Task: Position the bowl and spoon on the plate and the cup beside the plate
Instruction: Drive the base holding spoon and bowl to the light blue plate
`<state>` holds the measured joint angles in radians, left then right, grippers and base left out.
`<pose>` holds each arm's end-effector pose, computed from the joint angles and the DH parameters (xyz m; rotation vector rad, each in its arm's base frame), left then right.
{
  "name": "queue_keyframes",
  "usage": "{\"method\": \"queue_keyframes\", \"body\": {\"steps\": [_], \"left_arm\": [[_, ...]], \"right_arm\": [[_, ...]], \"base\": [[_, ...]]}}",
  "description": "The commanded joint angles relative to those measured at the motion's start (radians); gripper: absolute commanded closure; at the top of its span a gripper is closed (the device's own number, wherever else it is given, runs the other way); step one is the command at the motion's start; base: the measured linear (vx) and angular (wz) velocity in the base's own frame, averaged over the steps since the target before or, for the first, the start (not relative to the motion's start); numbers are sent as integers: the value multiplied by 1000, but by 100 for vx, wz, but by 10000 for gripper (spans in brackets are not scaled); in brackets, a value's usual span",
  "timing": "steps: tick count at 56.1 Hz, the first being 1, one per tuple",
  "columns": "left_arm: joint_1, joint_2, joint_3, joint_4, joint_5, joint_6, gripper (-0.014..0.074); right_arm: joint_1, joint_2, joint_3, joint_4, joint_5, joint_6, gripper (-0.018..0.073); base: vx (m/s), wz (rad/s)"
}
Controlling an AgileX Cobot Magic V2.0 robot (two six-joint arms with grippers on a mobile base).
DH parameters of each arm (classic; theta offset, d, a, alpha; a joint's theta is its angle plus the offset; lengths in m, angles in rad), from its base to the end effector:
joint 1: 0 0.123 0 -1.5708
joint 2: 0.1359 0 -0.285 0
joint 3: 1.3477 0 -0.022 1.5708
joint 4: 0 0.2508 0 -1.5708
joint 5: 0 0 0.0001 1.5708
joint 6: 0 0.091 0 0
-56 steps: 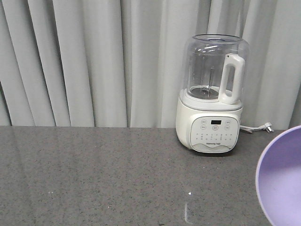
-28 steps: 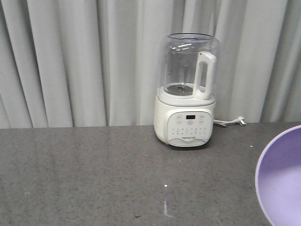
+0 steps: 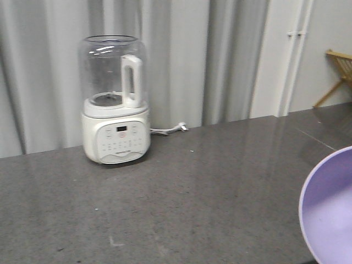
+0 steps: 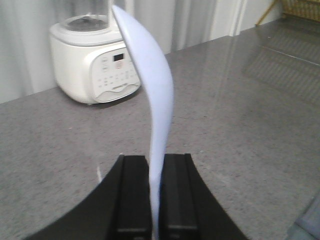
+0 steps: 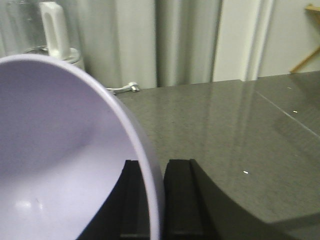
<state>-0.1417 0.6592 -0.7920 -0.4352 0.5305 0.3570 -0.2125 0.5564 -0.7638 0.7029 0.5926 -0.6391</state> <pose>0.1221 -0.0371 0.3790 0.2586 1.8265 -0.3139 0.1024 0.0116 0.3835 -0.1073 1.7375 0.1479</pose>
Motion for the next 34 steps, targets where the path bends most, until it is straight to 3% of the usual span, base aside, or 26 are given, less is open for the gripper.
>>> {"method": "queue_keyframes", "body": {"steps": [1, 34], "left_arm": [[-5, 0, -27, -27, -67, 1, 596], [-5, 0, -27, -27, -67, 1, 596]], "right_arm": [[-3, 5, -27, 31, -76, -7, 568], [-3, 5, -27, 31, -76, -7, 568]], "base": [[-10, -70], [-7, -59]]}}
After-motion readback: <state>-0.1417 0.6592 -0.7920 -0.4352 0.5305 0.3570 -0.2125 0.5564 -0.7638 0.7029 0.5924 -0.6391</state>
